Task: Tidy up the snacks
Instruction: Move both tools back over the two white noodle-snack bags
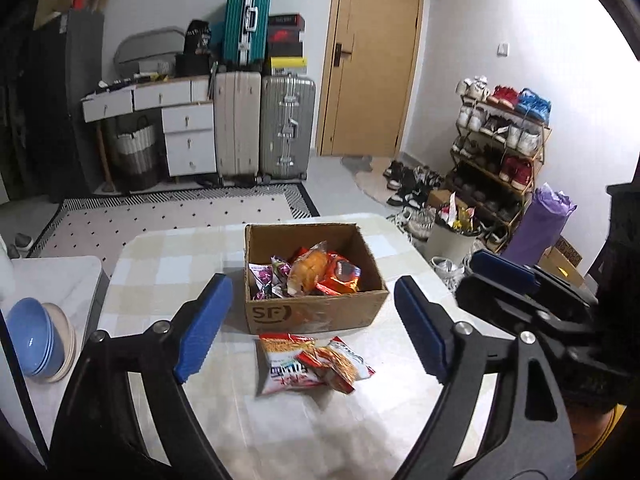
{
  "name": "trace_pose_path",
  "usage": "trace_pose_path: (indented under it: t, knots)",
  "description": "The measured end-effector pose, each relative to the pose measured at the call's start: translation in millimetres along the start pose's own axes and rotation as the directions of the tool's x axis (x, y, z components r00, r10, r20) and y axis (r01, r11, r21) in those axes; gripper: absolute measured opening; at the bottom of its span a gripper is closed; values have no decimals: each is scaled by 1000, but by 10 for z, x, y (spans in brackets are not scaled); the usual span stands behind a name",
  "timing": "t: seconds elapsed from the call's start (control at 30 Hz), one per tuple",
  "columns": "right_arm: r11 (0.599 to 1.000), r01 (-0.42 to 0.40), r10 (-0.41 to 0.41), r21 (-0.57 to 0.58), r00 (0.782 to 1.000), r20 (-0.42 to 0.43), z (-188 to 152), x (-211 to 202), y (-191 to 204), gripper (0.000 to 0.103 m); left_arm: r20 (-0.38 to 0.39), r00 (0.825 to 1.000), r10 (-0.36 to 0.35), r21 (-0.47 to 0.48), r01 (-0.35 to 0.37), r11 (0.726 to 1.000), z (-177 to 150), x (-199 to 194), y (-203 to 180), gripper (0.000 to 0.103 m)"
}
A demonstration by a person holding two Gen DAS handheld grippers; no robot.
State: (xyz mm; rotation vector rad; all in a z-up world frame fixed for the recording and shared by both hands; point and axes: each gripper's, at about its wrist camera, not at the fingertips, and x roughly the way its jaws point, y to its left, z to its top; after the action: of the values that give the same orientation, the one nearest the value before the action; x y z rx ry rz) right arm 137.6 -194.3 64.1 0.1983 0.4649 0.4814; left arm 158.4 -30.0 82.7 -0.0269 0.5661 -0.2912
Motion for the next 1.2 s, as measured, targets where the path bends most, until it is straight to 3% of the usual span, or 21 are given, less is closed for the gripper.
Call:
trace_pose_path:
  t: [0.1, 0.2, 0.3, 0.57, 0.73, 0.97, 1.2]
  knots:
    - [1000, 6, -5, -10, 999, 52, -133, -299, 142, 73, 32, 999, 5, 0, -5, 1000, -124, -326, -86, 84]
    - [1000, -4, 5, -4, 996, 93, -297, -548, 256, 76, 46, 999, -4, -9, 5, 1000, -238, -567, -148, 89]
    - [999, -27, 24, 26, 994, 111, -434, -732, 289, 85, 67, 998, 1, -28, 0, 1000, -399, -811, -179, 102]
    - [1000, 11, -9, -16, 992, 126, -854, -950, 381, 94, 105, 994, 17, -46, -12, 999, -852, -1170, -170, 102]
    - [999, 1, 5, -49, 994, 111, -1121, -933, 354, 98, 141, 986, 86, -40, -81, 996, -1231, -1139, -53, 102]
    - [999, 1, 2, -52, 999, 49, -1393, -769, 354, 98, 18, 995, 101, -66, -100, 993, -1711, -857, 116, 102]
    - [1000, 1, -1, -27, 1000, 5, -1460, -593, 302, 98, -48, 996, 74, -92, -78, 993, -1782, -533, 162, 102]
